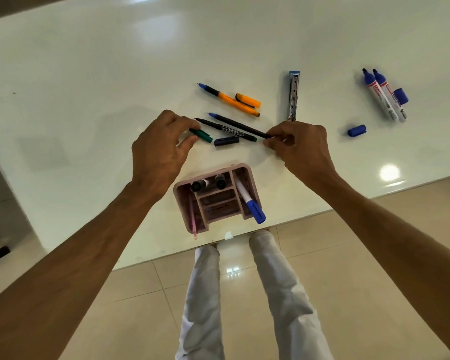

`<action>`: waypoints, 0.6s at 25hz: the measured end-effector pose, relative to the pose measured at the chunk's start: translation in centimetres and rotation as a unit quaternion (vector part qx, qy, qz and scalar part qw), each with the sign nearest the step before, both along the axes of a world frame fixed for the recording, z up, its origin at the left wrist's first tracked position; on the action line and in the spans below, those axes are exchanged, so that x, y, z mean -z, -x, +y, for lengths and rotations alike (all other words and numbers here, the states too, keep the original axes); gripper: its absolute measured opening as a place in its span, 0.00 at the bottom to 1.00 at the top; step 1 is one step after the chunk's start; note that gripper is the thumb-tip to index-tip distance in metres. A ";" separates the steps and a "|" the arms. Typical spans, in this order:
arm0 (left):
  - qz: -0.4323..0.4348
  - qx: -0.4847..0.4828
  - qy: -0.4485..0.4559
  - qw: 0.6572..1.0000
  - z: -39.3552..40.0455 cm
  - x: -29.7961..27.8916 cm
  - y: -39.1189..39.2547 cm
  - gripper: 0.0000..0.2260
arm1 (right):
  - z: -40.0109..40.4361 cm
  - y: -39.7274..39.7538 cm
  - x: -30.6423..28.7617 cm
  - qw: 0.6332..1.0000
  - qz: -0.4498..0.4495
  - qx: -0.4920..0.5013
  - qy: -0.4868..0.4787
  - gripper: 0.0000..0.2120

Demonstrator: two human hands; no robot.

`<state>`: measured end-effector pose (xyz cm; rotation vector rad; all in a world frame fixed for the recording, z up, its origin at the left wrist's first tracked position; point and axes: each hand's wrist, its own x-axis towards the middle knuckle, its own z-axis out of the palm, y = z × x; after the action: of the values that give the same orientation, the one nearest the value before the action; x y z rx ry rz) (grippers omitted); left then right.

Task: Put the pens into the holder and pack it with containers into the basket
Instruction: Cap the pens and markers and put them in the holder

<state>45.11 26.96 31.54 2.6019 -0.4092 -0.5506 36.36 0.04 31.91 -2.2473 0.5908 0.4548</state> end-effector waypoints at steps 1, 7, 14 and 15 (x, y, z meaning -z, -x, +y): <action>0.002 -0.004 0.002 1.000 0.2 0.0 0.0 0.10 | -0.2 0.3 -0.3 1.000 0.001 0.020 -0.015 0.09; 0.001 -0.010 -0.031 0.999 1.3 -0.2 0.3 0.08 | -1.0 2.0 -2.8 0.982 0.014 0.143 -0.120 0.10; 0.050 -0.060 0.009 0.997 2.5 0.0 1.4 0.16 | -0.9 2.6 -6.2 0.938 -0.007 0.246 -0.245 0.10; 0.054 -0.076 0.017 0.995 2.5 -0.2 1.6 0.16 | -0.9 2.7 -6.4 0.931 -0.012 0.265 -0.252 0.10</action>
<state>43.48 29.48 31.70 2.5311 -0.1808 -0.6220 33.70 -0.90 38.33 -1.5244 0.9166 0.2606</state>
